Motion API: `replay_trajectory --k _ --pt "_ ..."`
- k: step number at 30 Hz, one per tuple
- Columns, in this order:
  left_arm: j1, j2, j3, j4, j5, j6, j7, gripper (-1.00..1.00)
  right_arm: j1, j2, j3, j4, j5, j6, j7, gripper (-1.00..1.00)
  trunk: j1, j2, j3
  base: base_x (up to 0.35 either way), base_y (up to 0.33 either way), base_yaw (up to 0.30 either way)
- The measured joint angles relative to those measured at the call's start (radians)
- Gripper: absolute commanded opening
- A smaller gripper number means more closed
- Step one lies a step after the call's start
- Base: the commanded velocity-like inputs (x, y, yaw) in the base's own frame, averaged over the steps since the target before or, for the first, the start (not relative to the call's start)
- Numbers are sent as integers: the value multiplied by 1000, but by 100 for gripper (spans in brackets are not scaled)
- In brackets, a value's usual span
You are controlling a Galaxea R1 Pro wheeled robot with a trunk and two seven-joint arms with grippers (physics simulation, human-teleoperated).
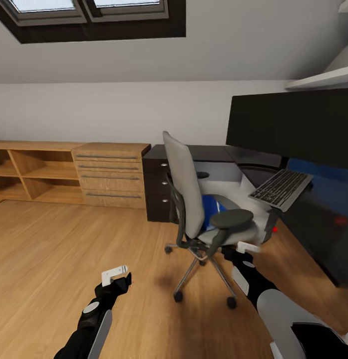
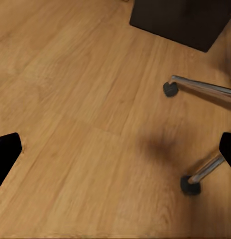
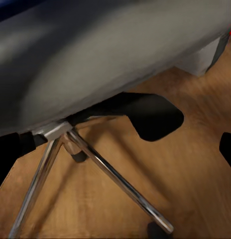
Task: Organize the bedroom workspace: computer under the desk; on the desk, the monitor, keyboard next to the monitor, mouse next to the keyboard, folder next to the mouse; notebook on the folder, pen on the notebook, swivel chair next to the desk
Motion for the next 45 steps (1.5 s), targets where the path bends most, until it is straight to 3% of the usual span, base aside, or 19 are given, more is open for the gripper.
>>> replay_trajectory --k 33,45 --pt "0 0 0 5 -1 2 0 100 0 2 3 1 -1 0 2 100 0 0 0 -4 4 275" --pt "0 1 1 5 -2 2 0 100 0 2 3 1 -2 1 4 100 0 0 4 0 0 -41"
